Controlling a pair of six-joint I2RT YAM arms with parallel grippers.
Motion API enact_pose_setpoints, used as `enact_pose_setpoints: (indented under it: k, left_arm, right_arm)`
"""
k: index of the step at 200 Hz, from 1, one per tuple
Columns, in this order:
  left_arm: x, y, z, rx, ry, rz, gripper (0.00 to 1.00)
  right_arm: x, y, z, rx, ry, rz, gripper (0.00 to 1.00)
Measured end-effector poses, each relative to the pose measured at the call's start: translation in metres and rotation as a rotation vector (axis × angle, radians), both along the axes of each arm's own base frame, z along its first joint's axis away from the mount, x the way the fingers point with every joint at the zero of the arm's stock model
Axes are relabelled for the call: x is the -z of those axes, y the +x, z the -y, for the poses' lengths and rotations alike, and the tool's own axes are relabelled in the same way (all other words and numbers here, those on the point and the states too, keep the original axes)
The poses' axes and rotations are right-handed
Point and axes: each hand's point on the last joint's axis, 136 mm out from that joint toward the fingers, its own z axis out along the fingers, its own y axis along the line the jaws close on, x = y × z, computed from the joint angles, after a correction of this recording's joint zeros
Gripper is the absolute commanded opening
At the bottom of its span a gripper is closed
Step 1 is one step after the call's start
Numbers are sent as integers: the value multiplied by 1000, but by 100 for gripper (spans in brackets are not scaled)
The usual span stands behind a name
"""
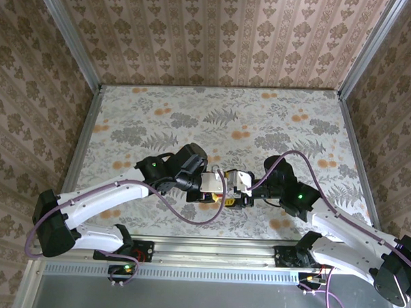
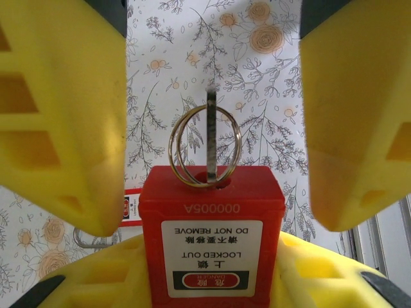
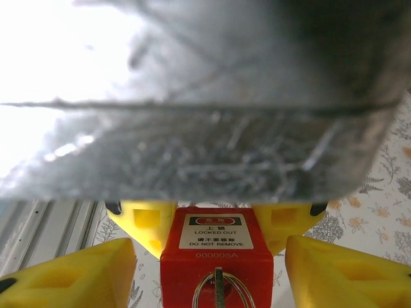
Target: Unlock with the key
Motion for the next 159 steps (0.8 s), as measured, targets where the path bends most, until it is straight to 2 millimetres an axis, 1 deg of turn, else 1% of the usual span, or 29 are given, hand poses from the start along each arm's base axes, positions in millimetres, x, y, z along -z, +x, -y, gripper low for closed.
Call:
enact_pose_setpoints:
  k: [31, 59, 78, 92, 97, 101, 104, 108, 112, 122, 134, 159]
  left_arm:
    - [0, -1, 0, 3, -2, -3, 0]
    - [1, -2, 0, 6, 3, -8, 0]
    - [1, -2, -1, 6, 4, -8, 0]
    - [0, -2, 0, 5, 1, -4, 12]
    - [0, -2, 0, 3, -1, -1, 17]
    - [0, -2, 0, 1, -6, 0, 27]
    - [0, -2, 0, 0, -7, 1, 38]
    - [-1, -2, -1, -3, -13, 3, 48]
    - [-1, -2, -1, -3, -19, 7, 54]
    - [-2, -1, -1, -12, -40, 18, 67]
    - [-7, 2, 1, -28, -80, 38, 75]
    - [-21, 8, -2, -91, -178, 70, 85]
  right_arm:
    - [2, 0, 0, -1, -6, -3, 45]
    - [2, 0, 0, -4, -9, -2, 27]
    - [2, -1, 0, -6, -12, -6, 20]
    - [1, -1, 1, -6, -14, -7, 16]
    - [1, -1, 1, -6, -13, -6, 15]
    - [1, -1, 1, -6, -13, -5, 15]
    - [1, -1, 1, -6, -13, -5, 14]
    - [0, -1, 0, -6, -12, -4, 14]
    - [0, -1, 0, -8, -12, -1, 13]
    - [-1, -1, 0, -12, -11, 1, 12]
    - [2, -2, 1, -13, -20, -7, 12]
    - [7, -5, 3, -15, -43, -27, 11]
